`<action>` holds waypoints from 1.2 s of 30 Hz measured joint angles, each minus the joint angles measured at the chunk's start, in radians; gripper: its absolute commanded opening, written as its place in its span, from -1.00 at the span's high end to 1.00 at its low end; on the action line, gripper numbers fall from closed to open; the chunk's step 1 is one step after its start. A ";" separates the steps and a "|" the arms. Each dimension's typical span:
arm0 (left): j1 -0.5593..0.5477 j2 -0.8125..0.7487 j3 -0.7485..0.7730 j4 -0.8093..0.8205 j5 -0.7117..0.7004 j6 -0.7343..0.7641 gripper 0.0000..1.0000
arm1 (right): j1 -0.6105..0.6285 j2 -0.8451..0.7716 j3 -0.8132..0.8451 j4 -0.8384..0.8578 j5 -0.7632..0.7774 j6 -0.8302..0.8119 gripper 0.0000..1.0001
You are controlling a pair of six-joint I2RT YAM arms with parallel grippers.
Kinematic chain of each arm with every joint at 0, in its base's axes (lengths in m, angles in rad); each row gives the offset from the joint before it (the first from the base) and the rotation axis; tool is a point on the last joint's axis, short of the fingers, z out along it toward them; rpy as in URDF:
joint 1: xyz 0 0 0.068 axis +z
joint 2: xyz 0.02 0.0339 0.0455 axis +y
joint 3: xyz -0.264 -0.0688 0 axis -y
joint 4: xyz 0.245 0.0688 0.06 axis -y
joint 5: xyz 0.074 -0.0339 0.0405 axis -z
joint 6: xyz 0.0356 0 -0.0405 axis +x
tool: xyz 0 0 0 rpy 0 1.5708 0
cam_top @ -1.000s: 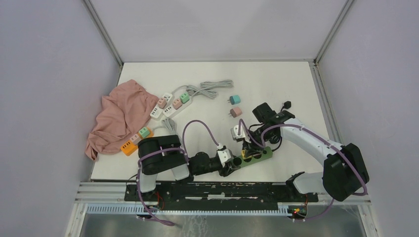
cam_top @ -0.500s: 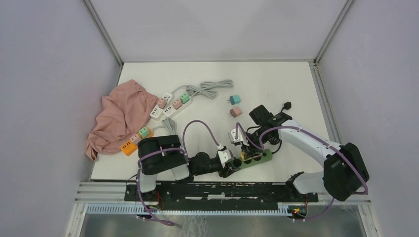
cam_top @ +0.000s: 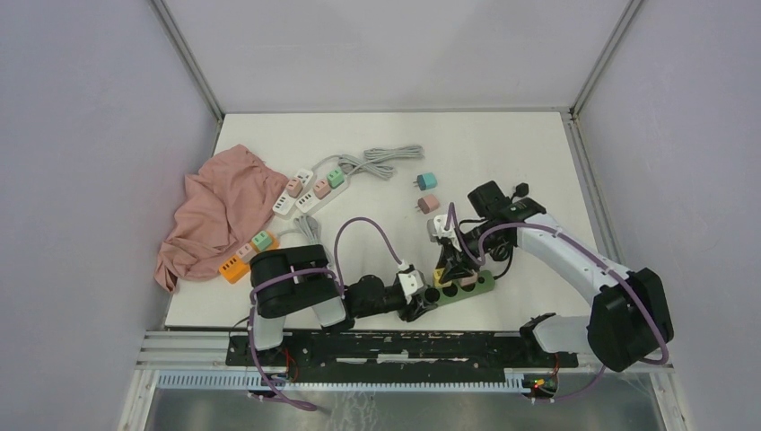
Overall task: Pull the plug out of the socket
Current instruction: Remove the plug from the socket.
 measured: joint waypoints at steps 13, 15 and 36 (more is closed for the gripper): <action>-0.002 -0.026 0.000 -0.046 -0.046 -0.013 -0.63 | -0.171 -0.021 0.049 0.004 -0.200 0.065 1.00; 0.003 -0.047 -0.008 -0.080 -0.072 -0.018 -0.72 | -0.208 -0.034 0.044 0.074 -0.206 0.155 1.00; 0.005 -0.573 -0.014 -0.454 -0.090 -0.083 -0.93 | -0.405 0.007 0.097 0.382 -0.084 0.739 0.97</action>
